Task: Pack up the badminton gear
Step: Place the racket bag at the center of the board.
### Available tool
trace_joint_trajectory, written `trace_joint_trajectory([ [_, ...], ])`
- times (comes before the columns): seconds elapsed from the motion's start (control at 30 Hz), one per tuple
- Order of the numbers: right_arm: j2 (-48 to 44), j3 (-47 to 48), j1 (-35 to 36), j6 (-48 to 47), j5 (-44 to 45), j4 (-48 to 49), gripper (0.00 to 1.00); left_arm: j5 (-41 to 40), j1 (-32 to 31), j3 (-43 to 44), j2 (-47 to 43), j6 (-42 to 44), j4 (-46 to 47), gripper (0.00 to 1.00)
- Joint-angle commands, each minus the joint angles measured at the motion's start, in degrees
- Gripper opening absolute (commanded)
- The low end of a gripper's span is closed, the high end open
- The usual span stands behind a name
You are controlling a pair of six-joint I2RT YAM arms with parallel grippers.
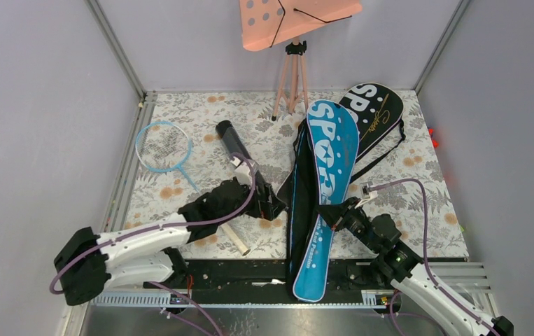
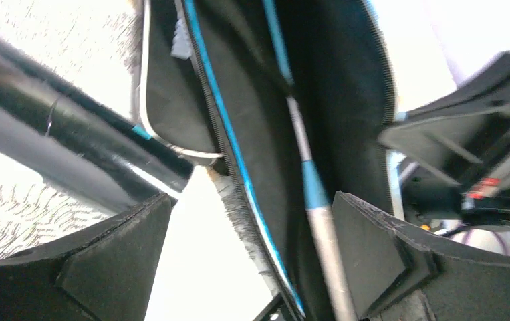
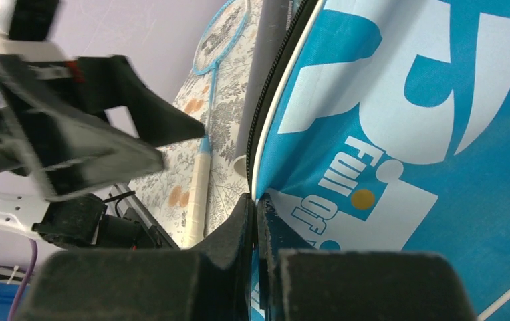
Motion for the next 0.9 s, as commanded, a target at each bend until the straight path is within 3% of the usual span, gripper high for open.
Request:
trace_joint_trajectory([
  [0.0, -1.67, 5.08, 0.24, -1.47, -3.03, 4.2, 0.0, 1.84, 1.39, 0.34, 4.86, -0.46, 2.97, 0.99],
  [0.47, -4.61, 7.12, 0.2, -3.35, -9.74, 10.79, 0.0, 7.92, 4.7, 7.45, 20.2, -0.87, 4.65, 0.95],
  [0.73, -11.22, 8.34, 0.23, -6.27, -9.61, 6.75, 0.0, 12.78, 4.98, 6.68, 24.31, -2.25, 9.37, 0.94],
  [0.87, -11.9, 7.78, 0.24, -6.14, -9.3, 6.68, 0.0, 18.9, 4.95, 8.21, 27.93, -3.36, 12.24, 0.87],
])
